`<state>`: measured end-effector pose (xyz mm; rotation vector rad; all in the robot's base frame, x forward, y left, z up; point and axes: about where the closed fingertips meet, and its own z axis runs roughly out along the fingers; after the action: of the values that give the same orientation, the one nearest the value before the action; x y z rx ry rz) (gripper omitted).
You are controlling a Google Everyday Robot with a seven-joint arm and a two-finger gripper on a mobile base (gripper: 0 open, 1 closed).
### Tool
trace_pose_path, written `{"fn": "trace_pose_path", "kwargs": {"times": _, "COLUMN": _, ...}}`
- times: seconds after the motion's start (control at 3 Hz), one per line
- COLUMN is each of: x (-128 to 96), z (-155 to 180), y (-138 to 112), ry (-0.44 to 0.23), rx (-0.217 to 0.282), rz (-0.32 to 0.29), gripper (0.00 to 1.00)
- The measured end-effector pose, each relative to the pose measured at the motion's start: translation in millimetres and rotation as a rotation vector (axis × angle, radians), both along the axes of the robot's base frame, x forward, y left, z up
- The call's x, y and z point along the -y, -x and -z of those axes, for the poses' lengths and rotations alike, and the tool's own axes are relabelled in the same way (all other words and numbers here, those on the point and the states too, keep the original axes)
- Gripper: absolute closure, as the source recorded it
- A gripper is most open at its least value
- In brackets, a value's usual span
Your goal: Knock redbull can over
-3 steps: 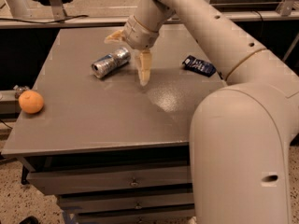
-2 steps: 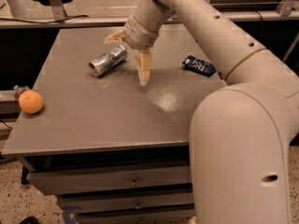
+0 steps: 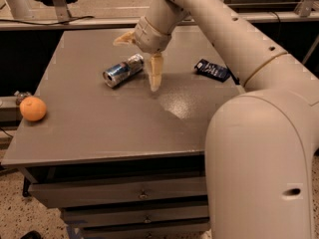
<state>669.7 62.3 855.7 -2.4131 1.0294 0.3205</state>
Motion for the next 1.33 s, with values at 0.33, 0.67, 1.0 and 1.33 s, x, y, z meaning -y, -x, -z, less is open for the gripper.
{"fn": "trace_pose_path", "kwargs": {"times": 0.33, "x": 20.7, "z": -6.7, "y": -12.7, "ry": -0.074, "rx": -0.013, "rz": 0.125, "gripper": 0.0}}
{"fn": "trace_pose_path", "kwargs": {"times": 0.67, "x": 59.5, "z": -16.4, "y": -28.3, "ry": -0.16, "rx": -0.04, "rz": 0.343, "gripper": 0.0}}
{"fn": "trace_pose_path", "kwargs": {"times": 1.0, "x": 105.3, "z": -28.4, "y": -38.0, "ry": -0.239, "rx": -0.064, "rz": 0.57, "gripper": 0.0}}
{"fn": "trace_pose_path", "kwargs": {"times": 1.33, "x": 152.7, "z": -41.5, "y": -35.7, "ry": -0.302, "rx": -0.06, "rz": 0.764, "gripper": 0.0}}
